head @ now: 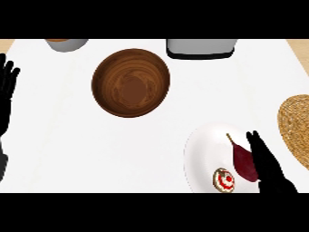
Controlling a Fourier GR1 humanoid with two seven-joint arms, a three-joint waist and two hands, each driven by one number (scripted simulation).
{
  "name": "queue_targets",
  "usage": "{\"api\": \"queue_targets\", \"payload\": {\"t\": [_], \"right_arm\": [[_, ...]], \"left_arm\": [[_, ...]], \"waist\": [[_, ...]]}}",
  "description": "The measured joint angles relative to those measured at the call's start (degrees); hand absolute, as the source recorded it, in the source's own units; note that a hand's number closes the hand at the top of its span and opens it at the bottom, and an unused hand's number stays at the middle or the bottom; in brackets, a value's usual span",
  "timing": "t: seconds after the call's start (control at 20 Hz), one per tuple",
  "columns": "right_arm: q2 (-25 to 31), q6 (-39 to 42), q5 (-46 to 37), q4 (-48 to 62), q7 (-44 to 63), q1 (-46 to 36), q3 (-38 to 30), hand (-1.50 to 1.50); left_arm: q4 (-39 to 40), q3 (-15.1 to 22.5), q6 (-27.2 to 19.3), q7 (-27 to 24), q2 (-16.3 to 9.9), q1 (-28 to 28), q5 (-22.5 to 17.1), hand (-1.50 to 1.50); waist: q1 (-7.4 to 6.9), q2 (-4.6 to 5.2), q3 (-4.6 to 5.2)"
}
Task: Pick the cupcake from the plate and place it in the bowl
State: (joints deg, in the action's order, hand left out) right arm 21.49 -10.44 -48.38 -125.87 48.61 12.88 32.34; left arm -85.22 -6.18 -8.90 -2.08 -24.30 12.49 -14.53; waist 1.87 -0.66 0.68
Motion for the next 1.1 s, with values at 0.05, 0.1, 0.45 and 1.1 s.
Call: {"api": "queue_targets", "payload": {"t": [0.05,0.1,0.45,1.1], "right_arm": [[0.54,3.21,0.11,-2.11,2.9,0.35,0.83,-1.5],[0.99,6.34,0.52,-4.17,5.54,0.43,1.49,-1.5],[-0.69,20.26,0.88,-7.26,16.02,-2.18,5.96,-1.5],[-7.76,28.93,2.53,-6.28,16.7,-4.48,0.83,-1.5]], "left_arm": [[-0.24,0.28,-0.08,-0.19,0.24,-0.1,0.22,0.0],[-0.17,0.23,0.33,-0.16,0.12,-0.07,0.01,0.0],[0.1,0.35,1.63,-0.88,0.57,-0.03,-0.31,0.0],[0.94,-0.6,2.55,-1.14,1.25,0.99,0.43,0.0]], "waist": [[-0.25,0.08,-0.04],[-0.54,0.2,-0.08],[-1.74,0.6,-0.32],[-1.93,0.73,-0.59]]}}
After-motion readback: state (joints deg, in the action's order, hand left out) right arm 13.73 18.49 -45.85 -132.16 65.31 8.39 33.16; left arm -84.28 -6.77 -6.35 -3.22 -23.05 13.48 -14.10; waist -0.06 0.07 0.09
